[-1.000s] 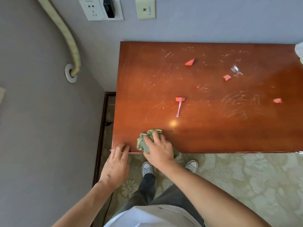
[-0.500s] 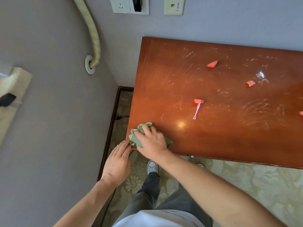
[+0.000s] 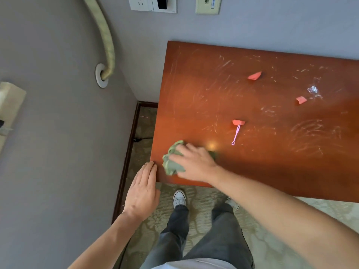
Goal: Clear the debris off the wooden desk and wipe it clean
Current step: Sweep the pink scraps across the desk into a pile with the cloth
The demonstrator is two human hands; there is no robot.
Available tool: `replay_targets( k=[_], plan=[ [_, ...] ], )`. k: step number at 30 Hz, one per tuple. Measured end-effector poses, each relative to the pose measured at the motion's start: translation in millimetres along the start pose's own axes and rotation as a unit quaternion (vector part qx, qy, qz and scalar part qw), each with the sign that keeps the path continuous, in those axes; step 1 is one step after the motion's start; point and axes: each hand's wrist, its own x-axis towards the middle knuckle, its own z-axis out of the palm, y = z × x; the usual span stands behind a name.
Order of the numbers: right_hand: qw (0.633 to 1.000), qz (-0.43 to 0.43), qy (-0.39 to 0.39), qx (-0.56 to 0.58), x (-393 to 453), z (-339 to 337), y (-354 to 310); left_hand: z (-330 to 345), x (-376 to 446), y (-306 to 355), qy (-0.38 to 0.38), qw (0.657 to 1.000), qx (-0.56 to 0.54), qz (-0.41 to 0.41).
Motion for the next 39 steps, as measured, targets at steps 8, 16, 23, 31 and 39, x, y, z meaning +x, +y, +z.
replay_targets(
  k=[8,16,23,31,39],
  plan=[
    [0.992,0.096,0.082,-0.005,-1,4,20,13,64,28,0.014,0.998,0.026,-0.050],
    [0.961,0.266,0.078,0.010,74,-36,42,15,33,10,0.025,0.998,0.015,-0.048],
    [0.985,-0.166,0.019,-0.047,51,-3,-5,1,-6,-11,0.137,0.975,-0.084,-0.154],
    [0.981,0.168,0.097,-0.002,109,-40,39,4,70,17,0.041,0.999,-0.015,-0.025],
    [0.995,0.066,0.062,-0.038,143,-68,84,7,121,32,0.017,0.998,0.028,-0.044]
  ],
)
